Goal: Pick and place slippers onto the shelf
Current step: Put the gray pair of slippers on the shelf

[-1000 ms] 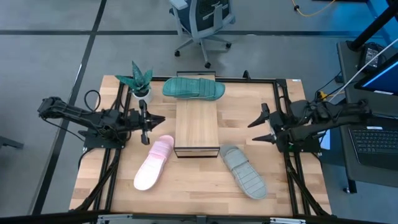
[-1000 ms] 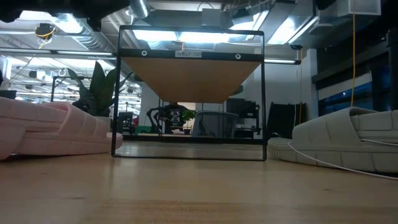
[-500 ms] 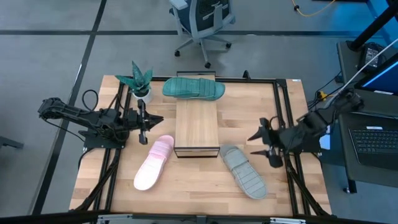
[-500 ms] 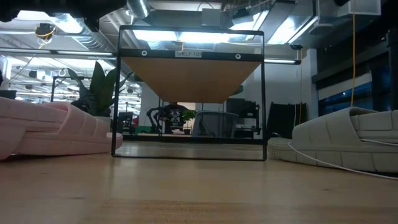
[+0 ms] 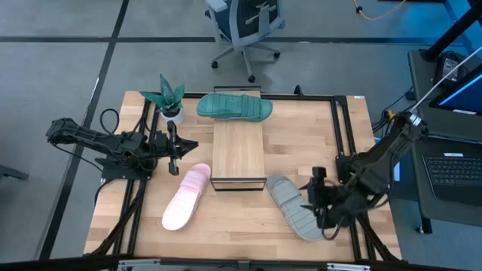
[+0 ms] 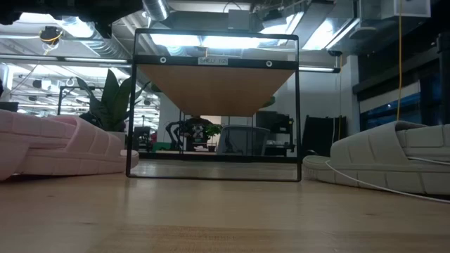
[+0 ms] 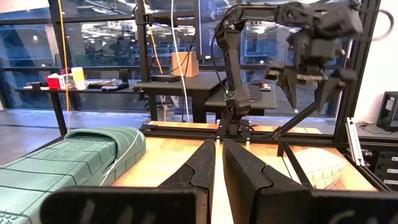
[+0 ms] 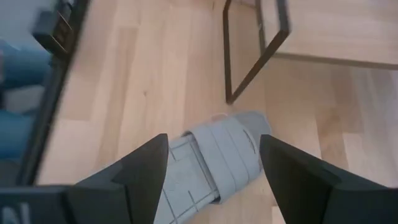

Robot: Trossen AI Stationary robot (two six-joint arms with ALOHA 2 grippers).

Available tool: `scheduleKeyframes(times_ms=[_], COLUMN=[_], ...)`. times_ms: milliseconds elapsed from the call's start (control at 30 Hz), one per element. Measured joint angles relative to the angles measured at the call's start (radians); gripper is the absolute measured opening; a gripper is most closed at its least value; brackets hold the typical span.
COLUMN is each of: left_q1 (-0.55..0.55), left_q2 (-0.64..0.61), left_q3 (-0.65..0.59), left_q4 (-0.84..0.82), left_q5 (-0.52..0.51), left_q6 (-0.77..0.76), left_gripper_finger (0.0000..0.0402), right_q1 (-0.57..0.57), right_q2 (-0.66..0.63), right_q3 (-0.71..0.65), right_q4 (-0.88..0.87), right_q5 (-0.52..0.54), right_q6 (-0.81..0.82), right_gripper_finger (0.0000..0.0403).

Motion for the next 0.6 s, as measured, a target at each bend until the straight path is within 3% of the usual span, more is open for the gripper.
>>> scheduleKeyframes(times_ms=[167, 367, 600], left_q1=[0.000, 0.000, 0.000], left_q2=[0.000, 0.000, 0.000], left_q3=[0.000, 0.000, 0.000], left_q4=[0.000, 0.000, -0.009], left_q5=[0.000, 0.000, 0.000], left_q6=[-0.001, -0.002, -0.001], left_gripper_finger=[0.0025, 0.0025, 0.0025], right_q1=[0.031, 0.033, 0.032], right_q2=[0.113, 0.216, 0.296], right_q3=[0.021, 0.022, 0.022], right_q4=[-0.069, -0.175, -0.176], right_q5=[0.085, 0.092, 0.092], right_q6=[0.083, 0.220, 0.176], right_gripper_finger=[0.0255, 0.0255, 0.0255])
